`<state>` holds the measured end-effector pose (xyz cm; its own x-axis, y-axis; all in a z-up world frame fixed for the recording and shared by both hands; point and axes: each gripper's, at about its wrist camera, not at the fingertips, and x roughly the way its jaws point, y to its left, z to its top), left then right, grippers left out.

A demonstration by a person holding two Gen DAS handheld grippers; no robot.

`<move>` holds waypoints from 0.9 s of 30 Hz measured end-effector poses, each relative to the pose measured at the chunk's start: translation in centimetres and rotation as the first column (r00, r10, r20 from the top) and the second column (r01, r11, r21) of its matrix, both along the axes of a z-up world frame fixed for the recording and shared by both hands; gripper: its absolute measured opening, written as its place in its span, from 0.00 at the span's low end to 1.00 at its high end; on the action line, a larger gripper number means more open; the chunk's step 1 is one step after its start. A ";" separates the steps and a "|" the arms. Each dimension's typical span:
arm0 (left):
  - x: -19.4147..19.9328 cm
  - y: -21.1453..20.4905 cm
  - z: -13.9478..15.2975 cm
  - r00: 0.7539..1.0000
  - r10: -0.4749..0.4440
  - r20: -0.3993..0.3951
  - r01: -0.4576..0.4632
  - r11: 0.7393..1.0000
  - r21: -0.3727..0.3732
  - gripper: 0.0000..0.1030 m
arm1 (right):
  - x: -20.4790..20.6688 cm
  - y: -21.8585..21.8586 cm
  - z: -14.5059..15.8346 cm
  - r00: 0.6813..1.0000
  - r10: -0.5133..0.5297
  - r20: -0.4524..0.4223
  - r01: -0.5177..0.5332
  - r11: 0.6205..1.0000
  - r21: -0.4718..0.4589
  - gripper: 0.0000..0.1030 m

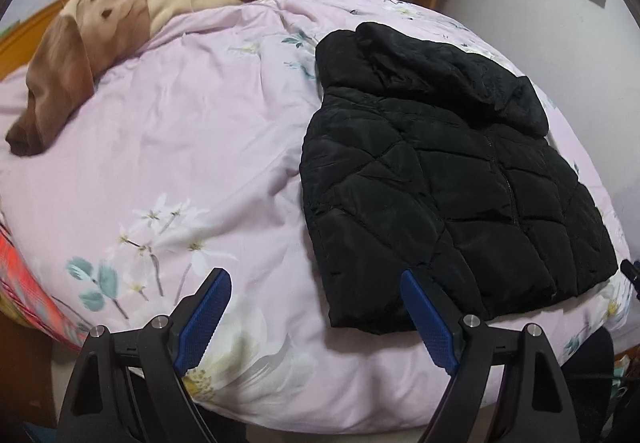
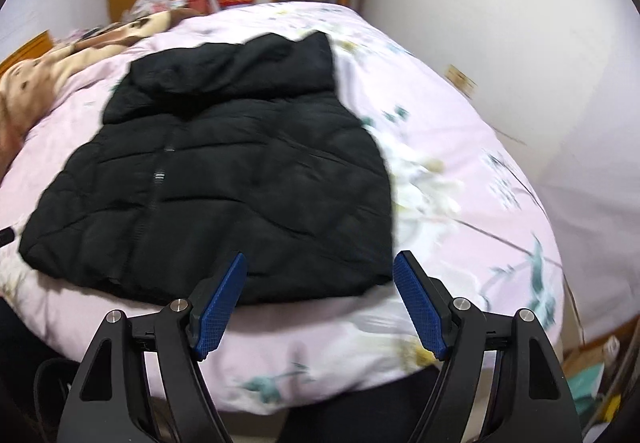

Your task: Fold large clothes

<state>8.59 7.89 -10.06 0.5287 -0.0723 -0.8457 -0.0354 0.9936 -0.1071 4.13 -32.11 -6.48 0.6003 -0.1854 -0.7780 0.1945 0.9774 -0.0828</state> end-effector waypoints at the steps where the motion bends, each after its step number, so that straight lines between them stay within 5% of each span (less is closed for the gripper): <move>1: 0.2 0.1 -0.4 1.000 0.002 -0.013 -0.002 1.000 -0.008 0.84 | -0.1 -0.7 -0.1 1.000 -0.013 0.000 0.013 1.000 0.001 0.74; 8: 1.2 0.1 -2.3 0.999 0.017 -0.048 -0.018 1.000 -0.023 0.84 | 0.1 -4.5 -1.8 0.992 -0.121 -0.041 0.121 0.993 0.003 0.74; 24: 2.7 -1.5 -4.4 0.996 0.000 -0.091 -0.005 0.999 -0.050 0.84 | 2.5 -5.1 -4.4 0.992 -0.076 -0.105 0.083 0.995 0.058 0.74; 27: 2.7 -2.1 -4.5 0.996 -0.020 -0.092 0.015 0.999 -0.049 0.72 | 2.7 -5.1 -4.7 0.990 -0.079 -0.115 0.089 0.992 0.084 0.73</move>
<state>11.31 5.79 -14.60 0.4466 -0.1224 -0.8863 -0.0300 0.9880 -0.1516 6.81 -37.21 -11.20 0.4943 -0.1587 -0.8547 0.2707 0.9624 -0.0222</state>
